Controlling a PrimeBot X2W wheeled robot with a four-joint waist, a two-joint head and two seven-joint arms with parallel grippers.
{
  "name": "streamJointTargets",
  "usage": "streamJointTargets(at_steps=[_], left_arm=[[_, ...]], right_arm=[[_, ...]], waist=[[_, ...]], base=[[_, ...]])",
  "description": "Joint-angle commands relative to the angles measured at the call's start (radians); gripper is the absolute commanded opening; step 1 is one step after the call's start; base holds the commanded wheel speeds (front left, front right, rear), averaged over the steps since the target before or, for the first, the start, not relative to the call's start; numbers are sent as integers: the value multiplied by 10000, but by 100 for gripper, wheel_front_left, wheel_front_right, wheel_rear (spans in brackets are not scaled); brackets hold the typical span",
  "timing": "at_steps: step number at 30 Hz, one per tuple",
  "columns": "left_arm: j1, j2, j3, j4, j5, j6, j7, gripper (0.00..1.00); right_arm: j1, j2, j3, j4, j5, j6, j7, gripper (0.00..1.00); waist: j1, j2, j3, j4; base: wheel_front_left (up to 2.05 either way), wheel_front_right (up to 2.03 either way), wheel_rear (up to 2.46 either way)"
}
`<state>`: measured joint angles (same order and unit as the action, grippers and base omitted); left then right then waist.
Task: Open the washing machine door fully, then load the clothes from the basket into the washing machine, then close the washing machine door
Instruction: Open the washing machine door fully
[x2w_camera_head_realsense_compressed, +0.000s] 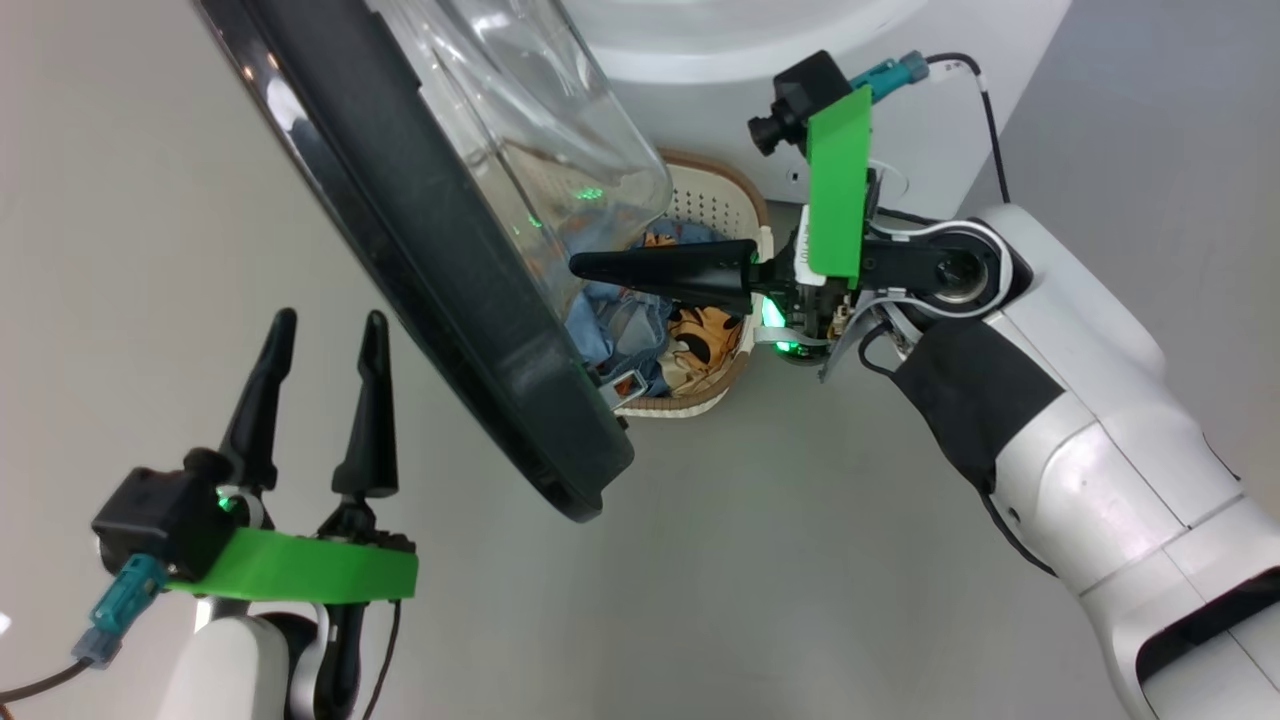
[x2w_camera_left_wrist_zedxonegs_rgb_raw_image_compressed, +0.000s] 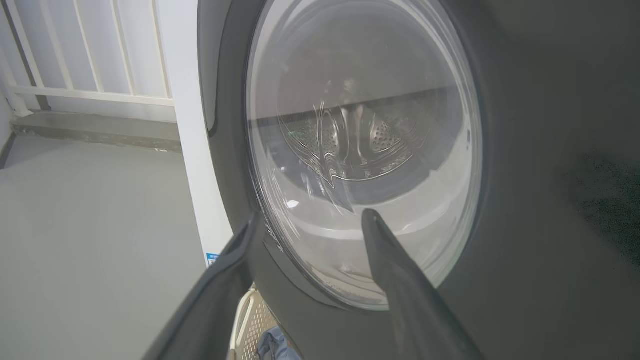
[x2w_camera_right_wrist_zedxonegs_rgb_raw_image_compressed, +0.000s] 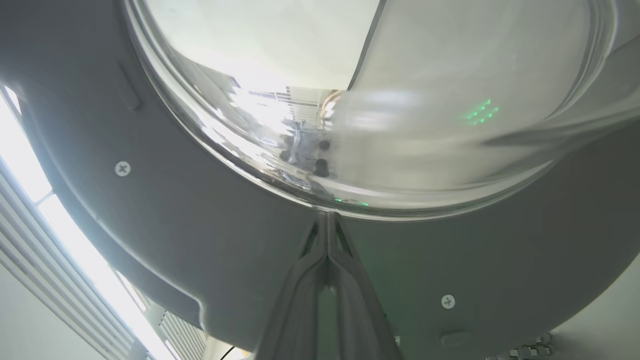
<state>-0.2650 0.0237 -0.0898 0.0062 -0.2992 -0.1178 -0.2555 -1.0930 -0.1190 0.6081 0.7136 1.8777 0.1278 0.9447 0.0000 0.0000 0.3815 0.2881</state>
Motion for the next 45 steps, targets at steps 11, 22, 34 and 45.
streamJointTargets(at_steps=[11,22,34,45], left_arm=[[667,265,913,61,652,-58,-63,100],[1430,265,1425,70,1025,-110,-63,100],[1930,265,1727,5,1117,-125,-63,100],[1847,265,1667,-12,1167,-127,-63,100]], right_arm=[[1555,-464,191,-1425,1060,29,-969,0],[3101,-988,319,-2634,1826,29,-2107,0],[4072,-1279,-192,-3531,1658,29,-4113,100],[4379,-1292,-1259,-4195,-2188,29,-8226,100]], waist=[[0,0,-1279,-709],[0,0,-2331,-1481],[0,0,-2838,-2111],[0,0,-2869,-2410]], base=[[0,0,0],[0,0,0],[0,0,0],[0,0,0]])
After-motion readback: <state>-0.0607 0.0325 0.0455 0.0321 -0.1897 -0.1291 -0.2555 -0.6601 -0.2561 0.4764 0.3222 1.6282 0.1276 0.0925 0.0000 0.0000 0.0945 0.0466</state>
